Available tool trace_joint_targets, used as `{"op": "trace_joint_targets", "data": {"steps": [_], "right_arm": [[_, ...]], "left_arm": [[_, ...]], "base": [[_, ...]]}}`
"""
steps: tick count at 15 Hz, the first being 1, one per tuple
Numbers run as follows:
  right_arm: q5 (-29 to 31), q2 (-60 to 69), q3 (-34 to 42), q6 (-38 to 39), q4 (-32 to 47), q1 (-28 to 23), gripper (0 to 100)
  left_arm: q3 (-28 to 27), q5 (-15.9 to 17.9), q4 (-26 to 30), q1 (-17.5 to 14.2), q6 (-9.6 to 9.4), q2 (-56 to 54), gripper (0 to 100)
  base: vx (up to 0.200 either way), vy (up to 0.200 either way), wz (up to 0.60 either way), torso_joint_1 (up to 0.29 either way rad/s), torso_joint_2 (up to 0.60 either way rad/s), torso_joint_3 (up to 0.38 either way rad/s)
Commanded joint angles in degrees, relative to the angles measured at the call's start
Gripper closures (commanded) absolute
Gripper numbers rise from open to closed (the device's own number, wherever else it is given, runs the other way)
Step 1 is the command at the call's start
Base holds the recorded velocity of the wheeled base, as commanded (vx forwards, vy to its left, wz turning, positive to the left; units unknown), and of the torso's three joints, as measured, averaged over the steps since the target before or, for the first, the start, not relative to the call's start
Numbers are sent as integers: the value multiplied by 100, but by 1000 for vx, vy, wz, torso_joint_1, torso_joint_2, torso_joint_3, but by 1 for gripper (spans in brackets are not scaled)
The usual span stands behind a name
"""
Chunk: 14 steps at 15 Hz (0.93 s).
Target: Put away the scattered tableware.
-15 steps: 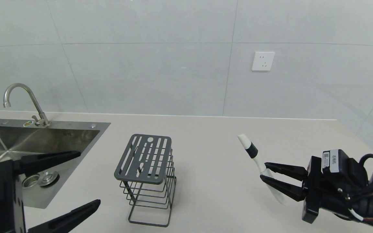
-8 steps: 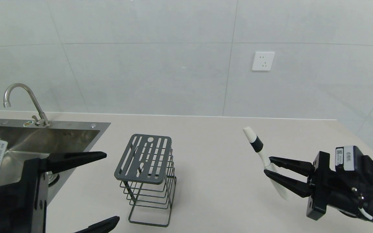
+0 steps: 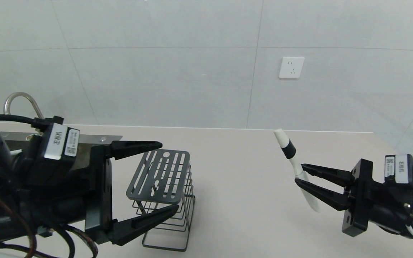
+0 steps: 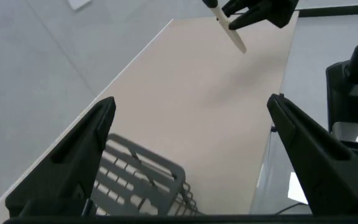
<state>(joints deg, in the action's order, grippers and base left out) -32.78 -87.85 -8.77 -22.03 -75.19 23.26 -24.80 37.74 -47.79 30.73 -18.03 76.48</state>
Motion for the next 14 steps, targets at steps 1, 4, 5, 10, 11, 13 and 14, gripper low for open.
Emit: {"op": "trace_joint_targets", "data": {"steps": [1,4,5,10,11,13,14], "right_arm": [[0,75,-11,-3,-13,12,100],[9,127,-55,50,-13,240,100],[0,127,-64,58,-13,240,100],[-9,127,-125,76,-13,355,100],[-9,127,-178,76,-4,390,100],[0,127,-354,76,-4,469,100],[0,119,-398,76,-4,478,100]], "left_arm": [[-148,5,-29,170,124,438,0],[-500,14,-46,425,362,754,0],[-614,14,-46,513,370,842,0],[-860,31,-917,1093,1109,1378,0],[-904,31,-1259,1110,1232,1563,0],[-983,23,-1804,1110,1364,1940,0],[-1001,31,-1883,1110,1407,2020,0]], "base": [[0,0,0,0,0,0],[0,0,0,0,0,0],[0,0,0,0,0,0],[0,0,0,0,0,0],[0,0,0,0,0,0],[0,0,0,0,0,0],[0,0,0,0,0,0]]}}
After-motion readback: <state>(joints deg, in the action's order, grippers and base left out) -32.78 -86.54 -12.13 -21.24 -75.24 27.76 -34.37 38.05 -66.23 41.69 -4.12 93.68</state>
